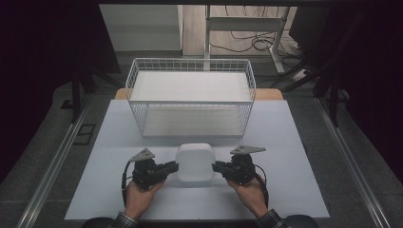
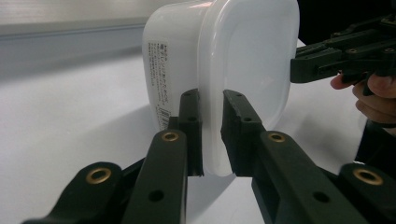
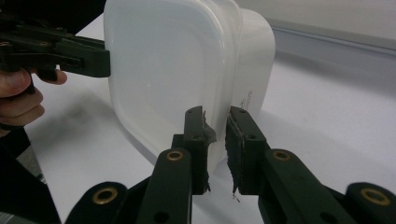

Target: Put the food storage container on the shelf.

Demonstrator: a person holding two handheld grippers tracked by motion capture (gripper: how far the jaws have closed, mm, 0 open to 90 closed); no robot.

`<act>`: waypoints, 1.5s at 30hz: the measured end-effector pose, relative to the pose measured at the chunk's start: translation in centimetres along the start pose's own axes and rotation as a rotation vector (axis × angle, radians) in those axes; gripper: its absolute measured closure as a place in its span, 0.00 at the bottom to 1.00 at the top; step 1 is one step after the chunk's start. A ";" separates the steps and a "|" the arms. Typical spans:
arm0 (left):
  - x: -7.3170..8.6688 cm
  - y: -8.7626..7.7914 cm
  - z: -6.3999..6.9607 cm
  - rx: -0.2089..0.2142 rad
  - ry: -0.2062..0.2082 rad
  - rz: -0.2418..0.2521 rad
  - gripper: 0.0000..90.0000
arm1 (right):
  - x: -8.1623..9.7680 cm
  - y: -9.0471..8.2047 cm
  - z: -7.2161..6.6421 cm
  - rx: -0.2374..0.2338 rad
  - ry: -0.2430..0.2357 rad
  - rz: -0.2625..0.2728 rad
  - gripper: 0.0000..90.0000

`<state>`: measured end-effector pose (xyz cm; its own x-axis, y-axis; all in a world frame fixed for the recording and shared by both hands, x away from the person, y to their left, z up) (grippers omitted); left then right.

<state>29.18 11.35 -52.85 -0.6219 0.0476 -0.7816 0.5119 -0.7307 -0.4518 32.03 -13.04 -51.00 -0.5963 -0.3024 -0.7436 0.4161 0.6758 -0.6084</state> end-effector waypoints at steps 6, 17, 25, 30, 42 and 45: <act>-1.6 -0.1 -0.3 -0.004 0.020 0.030 0.88 | -1.4 -0.3 0.1 0.006 -0.017 0.039 0.87; -5.0 0.5 -2.1 -0.051 0.046 0.053 0.87 | -4.7 1.0 1.4 0.025 -0.036 0.075 0.86; -6.6 2.1 -4.2 -0.094 0.051 0.052 0.87 | -6.2 2.9 3.2 0.047 -0.027 0.085 0.86; -7.0 3.4 -5.5 -0.120 0.020 0.053 0.87 | -6.7 4.1 4.3 0.066 -0.014 0.080 0.86; -6.7 5.0 -6.3 -0.137 0.000 0.038 0.87 | -6.8 5.5 6.0 0.084 0.002 0.044 0.85; -6.7 5.3 -6.5 -0.137 0.001 0.049 0.87 | -6.8 5.8 6.3 0.094 0.004 0.042 0.85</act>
Point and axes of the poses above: each handheld gripper's, and its own axes: y roughly forward along the jaws, x roughly out of its underside, z roughly to its right, the point moved 5 cm from there along y, roughly forward along the jaws, and after that the axes turned 1 degree about x, right-handed, at the moved point
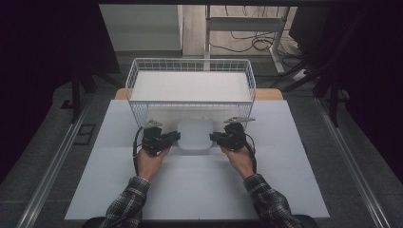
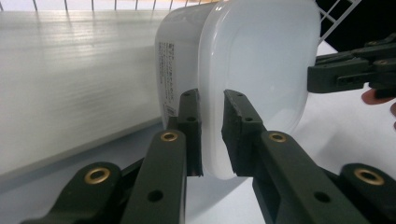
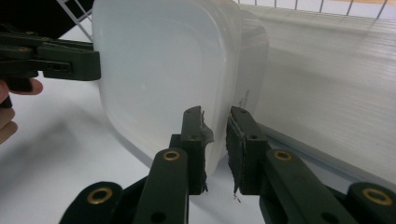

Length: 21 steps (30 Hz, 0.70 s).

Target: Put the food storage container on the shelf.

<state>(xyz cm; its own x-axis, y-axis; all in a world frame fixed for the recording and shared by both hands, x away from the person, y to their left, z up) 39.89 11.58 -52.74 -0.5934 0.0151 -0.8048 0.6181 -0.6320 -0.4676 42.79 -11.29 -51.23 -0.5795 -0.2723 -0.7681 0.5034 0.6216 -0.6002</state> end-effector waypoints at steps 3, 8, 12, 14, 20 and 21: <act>-0.3 0.1 -0.2 -0.014 0.005 0.013 0.87 | -0.2 0.1 0.1 -0.001 0.004 0.011 0.84; -0.9 0.3 -0.1 -0.054 0.070 0.020 0.86 | -0.7 0.4 0.5 -0.004 0.007 0.026 0.79; -1.2 0.8 -0.2 -0.068 0.078 0.036 0.85 | -1.3 0.5 0.7 0.032 -0.012 0.061 0.79; -1.5 0.9 -0.3 -0.084 0.091 0.043 0.84 | -1.6 0.6 0.7 0.040 -0.016 0.068 0.79; -2.1 1.3 -0.7 -0.113 0.095 0.063 0.81 | -2.2 0.9 0.9 0.072 -0.030 0.100 0.79; -2.2 1.3 -0.7 -0.120 0.097 0.067 0.80 | -2.3 0.9 0.9 0.074 -0.029 0.107 0.80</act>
Point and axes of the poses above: each handheld gripper's, and its own axes: y roughly forward along the jaws, x roughly out of its underside, z roughly to its right, the point moved 5 cm from there along y, roughly forward along the jaws, and after that the axes turned 1 degree about x, right-handed, at the moved point
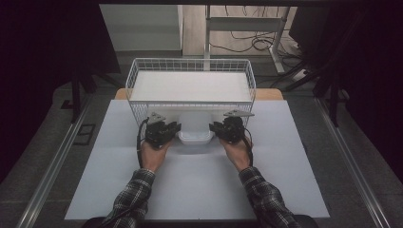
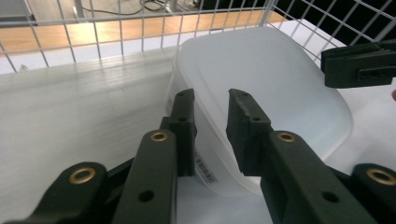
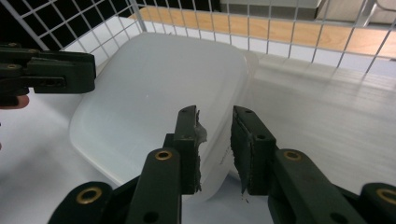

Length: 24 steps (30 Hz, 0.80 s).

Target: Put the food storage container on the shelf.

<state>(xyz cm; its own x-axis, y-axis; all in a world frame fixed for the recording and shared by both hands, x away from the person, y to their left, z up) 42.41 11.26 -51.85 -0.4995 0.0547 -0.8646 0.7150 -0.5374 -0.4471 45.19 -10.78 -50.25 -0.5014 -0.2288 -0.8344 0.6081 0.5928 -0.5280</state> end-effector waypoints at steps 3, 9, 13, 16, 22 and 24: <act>-0.2 0.3 -0.2 -0.021 0.008 0.019 0.79 | -0.3 0.3 0.0 0.014 -0.008 0.016 0.84; -0.9 0.0 0.1 -0.013 0.024 0.045 0.75 | -1.0 0.2 -0.2 0.035 -0.033 0.026 0.90; -1.0 -0.9 0.6 0.001 0.035 0.050 0.67 | -1.0 -0.3 -0.3 0.011 -0.039 0.027 0.90; -0.9 -1.5 0.8 -0.005 0.061 0.057 0.56 | -0.9 -0.9 -0.5 -0.004 -0.051 0.029 0.90; -0.3 -2.6 1.2 0.039 0.067 0.040 0.42 | -0.5 -1.8 -0.6 -0.032 -0.056 0.026 0.89; 0.0 -3.0 1.4 0.058 0.076 0.035 0.39 | -0.3 -2.2 -0.6 -0.042 -0.051 0.026 0.88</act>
Point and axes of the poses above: each handheld gripper's, and its own axes: y roughly forward along the jaws, x roughly out of its underside, z roughly to its right, the point moved 5 cm from there along y, roughly forward along the jaws, and after that the axes turned 1 degree about x, right-handed, at the moved point
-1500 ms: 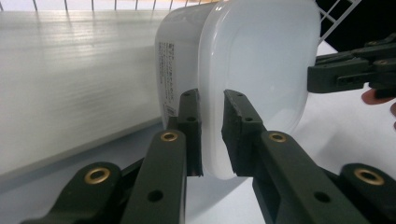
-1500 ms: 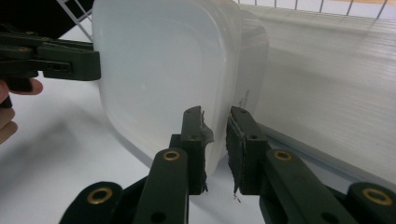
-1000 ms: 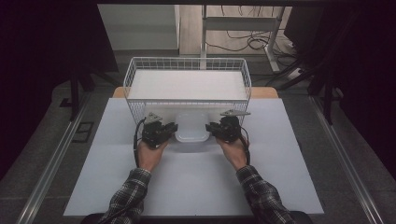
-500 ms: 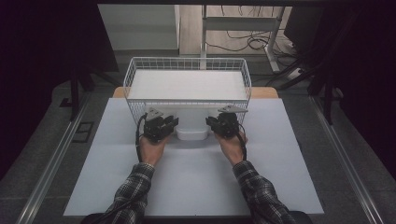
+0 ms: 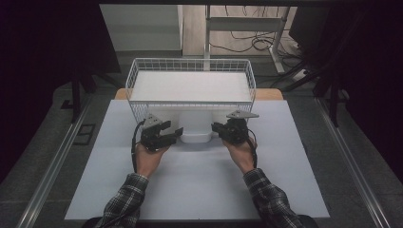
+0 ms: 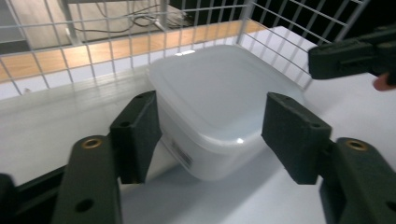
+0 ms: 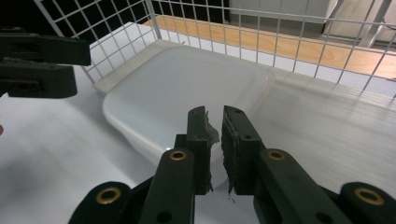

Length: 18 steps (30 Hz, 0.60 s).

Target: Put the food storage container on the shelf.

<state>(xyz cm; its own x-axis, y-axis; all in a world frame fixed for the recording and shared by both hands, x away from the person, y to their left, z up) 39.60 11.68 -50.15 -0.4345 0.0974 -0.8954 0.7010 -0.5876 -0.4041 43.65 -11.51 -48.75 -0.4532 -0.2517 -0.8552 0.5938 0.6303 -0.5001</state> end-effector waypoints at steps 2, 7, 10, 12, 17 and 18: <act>0.3 -0.4 0.3 0.007 0.002 -0.005 0.35 | 0.1 -0.3 -0.1 -0.009 -0.002 -0.001 0.87; 1.3 -1.5 0.7 0.032 0.000 -0.013 0.30 | 0.5 -1.2 -0.6 -0.026 -0.014 0.003 0.83; 2.2 -2.1 0.8 0.043 0.000 -0.027 0.27 | 0.8 -1.8 -0.9 -0.033 -0.020 0.006 0.80; 2.9 -2.6 0.9 0.040 0.001 -0.035 0.25 | 1.1 -2.1 -1.0 -0.039 -0.026 0.007 0.78; 4.4 -3.3 1.2 0.037 0.006 -0.066 0.20 | 2.0 -3.0 -1.1 -0.044 -0.037 -0.003 0.73; 4.7 -3.5 1.3 0.036 0.009 -0.074 0.19 | 2.1 -3.1 -1.1 -0.038 -0.047 -0.009 0.72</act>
<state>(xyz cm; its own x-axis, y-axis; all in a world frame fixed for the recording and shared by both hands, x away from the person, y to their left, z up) 34.44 13.15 -52.70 -0.4788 0.1487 -0.8653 0.6464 -0.6072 -0.4620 40.13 -13.20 -48.82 -0.4265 -0.2911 -0.8564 0.5634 0.6552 -0.5033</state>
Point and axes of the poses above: each handheld gripper's, and its own axes: y roughly forward along the jaws, x roughly out of its underside, z roughly to its right, the point moved 5 cm from there along y, roughly forward along the jaws, and after that the axes turned 1 degree about x, right-handed, at the moved point
